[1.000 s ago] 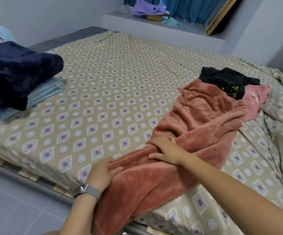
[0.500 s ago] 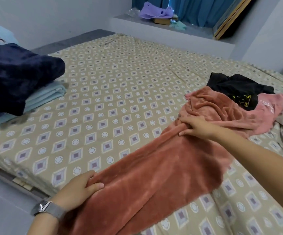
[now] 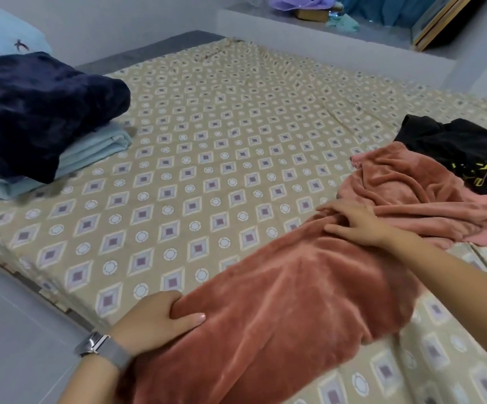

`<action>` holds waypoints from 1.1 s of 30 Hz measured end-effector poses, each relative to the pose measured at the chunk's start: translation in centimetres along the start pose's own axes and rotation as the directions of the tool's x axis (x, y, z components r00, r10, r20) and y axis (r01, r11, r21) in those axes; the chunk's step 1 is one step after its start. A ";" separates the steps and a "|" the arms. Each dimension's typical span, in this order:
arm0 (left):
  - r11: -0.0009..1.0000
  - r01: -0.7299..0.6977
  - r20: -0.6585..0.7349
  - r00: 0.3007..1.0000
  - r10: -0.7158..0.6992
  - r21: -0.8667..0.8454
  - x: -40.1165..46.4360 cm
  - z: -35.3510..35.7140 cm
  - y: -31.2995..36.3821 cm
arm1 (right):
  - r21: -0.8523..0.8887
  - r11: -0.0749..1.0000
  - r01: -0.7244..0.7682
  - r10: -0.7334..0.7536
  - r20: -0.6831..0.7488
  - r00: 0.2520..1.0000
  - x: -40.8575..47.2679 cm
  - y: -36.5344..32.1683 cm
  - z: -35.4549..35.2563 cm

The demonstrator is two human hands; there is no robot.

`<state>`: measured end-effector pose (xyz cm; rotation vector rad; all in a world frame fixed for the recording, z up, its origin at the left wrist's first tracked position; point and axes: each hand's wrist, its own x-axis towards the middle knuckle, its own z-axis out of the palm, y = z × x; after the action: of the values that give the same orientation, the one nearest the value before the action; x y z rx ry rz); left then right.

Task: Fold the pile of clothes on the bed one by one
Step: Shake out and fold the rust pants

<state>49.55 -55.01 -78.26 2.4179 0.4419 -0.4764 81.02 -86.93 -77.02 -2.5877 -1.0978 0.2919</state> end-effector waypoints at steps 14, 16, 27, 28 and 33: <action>0.991 -0.125 -0.025 0.992 0.126 0.047 3.4 -2.0 1.4 | -0.577 0.817 -0.004 0.243 0.338 0.909 -0.7 1.7 -4.9; 0.983 -0.130 -0.011 0.991 0.132 0.132 4.3 -3.2 1.5 | -0.563 0.816 -0.131 0.365 0.326 0.872 -1.8 1.0 -5.2; 0.959 0.105 -0.261 0.965 -0.034 0.263 8.6 -2.5 3.8 | -0.250 0.876 -0.413 0.472 0.264 0.841 -7.9 1.6 -2.7; 0.965 0.105 -0.240 0.970 -0.045 0.242 8.4 -2.5 3.6 | -0.172 0.914 -0.367 0.397 0.201 0.895 -8.6 1.6 -2.6; 0.994 0.050 -0.256 0.966 -0.024 0.097 6.5 -2.4 3.7 | 0.301 0.922 -0.243 0.383 -0.630 0.675 -12.6 4.6 -5.3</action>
<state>57.38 -55.00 -77.46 2.5865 0.5861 -0.2081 77.10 -100.19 -72.97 -2.3574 -0.3272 -0.4467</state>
